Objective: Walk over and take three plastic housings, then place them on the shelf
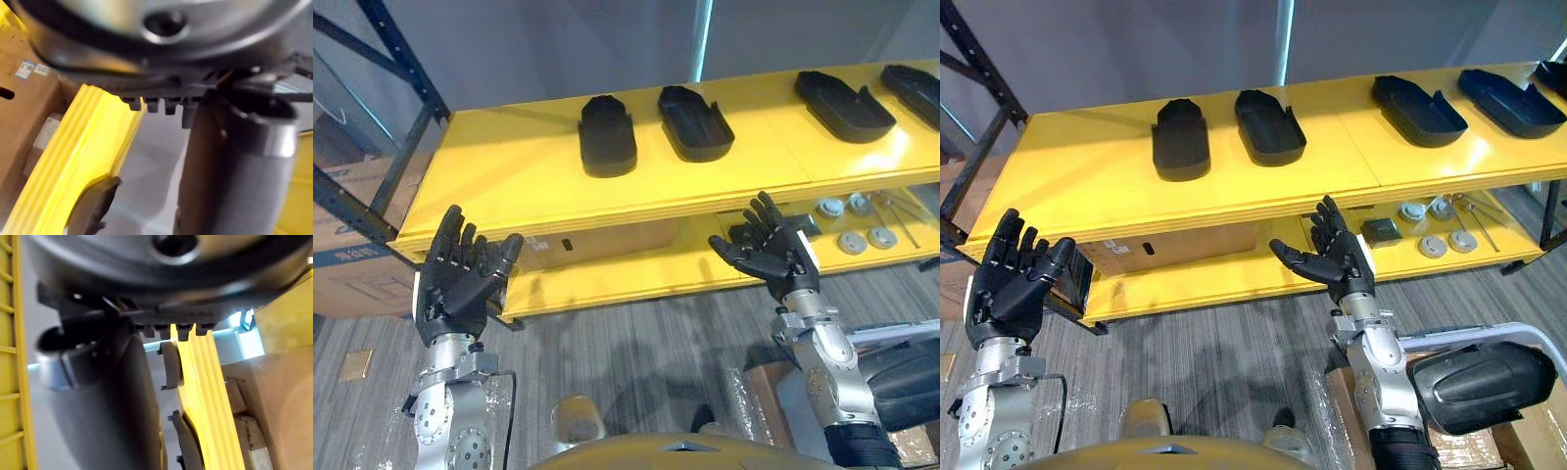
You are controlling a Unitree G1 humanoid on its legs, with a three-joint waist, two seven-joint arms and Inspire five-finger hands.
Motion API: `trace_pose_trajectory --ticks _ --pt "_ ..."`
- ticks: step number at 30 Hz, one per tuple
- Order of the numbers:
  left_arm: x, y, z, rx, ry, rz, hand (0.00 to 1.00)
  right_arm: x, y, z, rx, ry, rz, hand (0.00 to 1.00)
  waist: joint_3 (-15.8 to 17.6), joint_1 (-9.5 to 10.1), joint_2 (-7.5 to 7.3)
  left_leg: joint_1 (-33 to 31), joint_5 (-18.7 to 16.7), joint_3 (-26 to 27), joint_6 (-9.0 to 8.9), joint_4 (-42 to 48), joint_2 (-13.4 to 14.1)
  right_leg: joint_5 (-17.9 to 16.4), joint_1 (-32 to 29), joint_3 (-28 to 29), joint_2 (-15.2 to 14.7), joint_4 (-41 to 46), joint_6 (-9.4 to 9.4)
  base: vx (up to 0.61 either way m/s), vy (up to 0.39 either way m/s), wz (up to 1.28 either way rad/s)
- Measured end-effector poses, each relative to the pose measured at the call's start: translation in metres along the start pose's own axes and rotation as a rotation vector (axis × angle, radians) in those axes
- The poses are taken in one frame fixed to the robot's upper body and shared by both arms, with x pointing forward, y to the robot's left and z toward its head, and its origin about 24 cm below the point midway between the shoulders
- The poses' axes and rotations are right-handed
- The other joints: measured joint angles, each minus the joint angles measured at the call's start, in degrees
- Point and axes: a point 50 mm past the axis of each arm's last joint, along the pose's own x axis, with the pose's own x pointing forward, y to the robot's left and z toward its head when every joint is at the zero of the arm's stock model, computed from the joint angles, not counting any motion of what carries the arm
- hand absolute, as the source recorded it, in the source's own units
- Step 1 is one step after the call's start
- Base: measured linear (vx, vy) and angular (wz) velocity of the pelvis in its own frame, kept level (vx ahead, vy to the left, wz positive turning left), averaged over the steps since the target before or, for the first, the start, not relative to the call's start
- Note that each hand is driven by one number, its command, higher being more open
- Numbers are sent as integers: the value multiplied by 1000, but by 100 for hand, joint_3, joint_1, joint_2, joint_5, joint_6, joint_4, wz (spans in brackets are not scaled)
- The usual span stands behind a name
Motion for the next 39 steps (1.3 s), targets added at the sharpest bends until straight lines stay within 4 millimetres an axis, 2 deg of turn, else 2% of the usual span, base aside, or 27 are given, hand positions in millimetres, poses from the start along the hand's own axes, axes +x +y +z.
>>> trace_pose_trajectory --ticks 2,5,7,8,10,11,14,21,28,29,30,32,35,36,37,38,39 --pt "4 -9 -3 -22 -1 -44 100 -7 -8 -1 -3 6 -10 100 4 -74 -7 543 -27 255 -7 -1088 -182 0 9 -106 -31 3 0 155 14 15" --pt "11 -26 -6 -58 -5 -127 100 -17 -21 0 -8 9 -51 100 -17 -209 27 944 30 360 70 -2285 -419 -20 -32 -359 14 2 29 86 61 34" --pt "13 -30 -6 -60 -8 -146 100 -20 -21 -2 11 7 -46 100 -22 -207 -3 1039 -59 430 71 -2599 -483 7 -86 -382 10 -1 106 -6 104 11" --pt "13 -28 -6 -55 -9 -142 100 -24 -18 -6 32 6 -46 100 -24 -184 -92 1063 -59 431 89 -2661 -571 31 -85 -388 -58 -30 142 -39 102 1" --pt "11 -23 -6 -46 -1 -118 100 -28 -10 -9 58 6 -36 100 -52 -184 -154 1122 -91 440 144 -2675 -667 53 -54 -400 -158 -58 180 -42 91 3" --pt "11 -22 -5 -47 -4 -112 100 -31 -6 -9 62 2 -22 100 -65 -181 -157 1145 -136 426 217 -2690 -732 57 -5 -446 -212 -69 190 -39 89 10" --pt "11 -20 -3 -42 -10 -105 100 -29 1 -8 67 -11 12 100 -90 -134 -130 1169 -96 423 262 -2776 -818 89 -9 -471 -282 -75 236 -17 45 5" --pt "12 -22 -4 -46 -13 -113 100 -29 3 -7 68 -35 30 100 -136 -51 -108 1174 -7 387 226 -2830 -823 114 -20 -474 -266 -75 262 0 0 0" --pt "11 -26 -8 -57 5 -127 100 -27 13 -9 78 -28 68 100 -369 -25 -251 1217 -105 414 231 -2848 -851 121 -42 -381 -271 -59 268 -3 14 -6" --pt "10 -25 -12 -59 19 -126 100 -26 16 -10 82 -27 81 100 -374 -15 -243 1217 -175 385 203 -2837 -864 -21 -251 -326 -322 304 170 -19 44 -22" --pt "10 -25 -13 -59 24 -126 100 -26 16 -10 82 -26 82 100 -369 -19 -242 1211 -184 349 210 -2835 -884 -137 -385 -308 -371 566 149 -27 62 -29" --pt "10 -23 -18 -60 44 -121 100 -27 15 -11 82 -22 79 100 -319 -63 -301 1210 -191 302 273 -2692 -973 -516 -845 -267 -662 1676 95 -19 50 -17" --pt "12 -25 -17 -60 40 -139 100 -28 13 -10 68 -32 74 100 -214 -136 -400 1193 -385 305 342 -2324 -1033 -584 -917 -204 -863 1961 84 -52 37 -14" --pt "15 -27 -15 -56 30 -154 100 -27 13 -6 38 -56 79 100 -180 -140 -432 1111 -554 315 407 -2145 -1011 -582 -913 -198 -943 1913 101 -122 53 -13" --pt "19 -29 -12 -50 16 -170 100 -25 14 -3 26 -86 87 100 -119 -129 -456 1052 -665 316 393 -2014 -1010 -578 -932 -173 -1008 1921 160 -137 45 -12" --pt "21 -29 -10 -45 9 -175 100 -23 14 -1 25 -99 92 100 -69 -126 -432 1053 -673 309 407 -2005 -999 -578 -984 -101 -1025 2030 159 -145 32 -11" --pt "25 -29 -7 -34 -2 -181 100 -16 15 1 23 -120 103 100 2 -103 -375 1057 -672 299 420 -1965 -907 -702 -1292 262 -1030 2578 -6 -121 -18 -5"
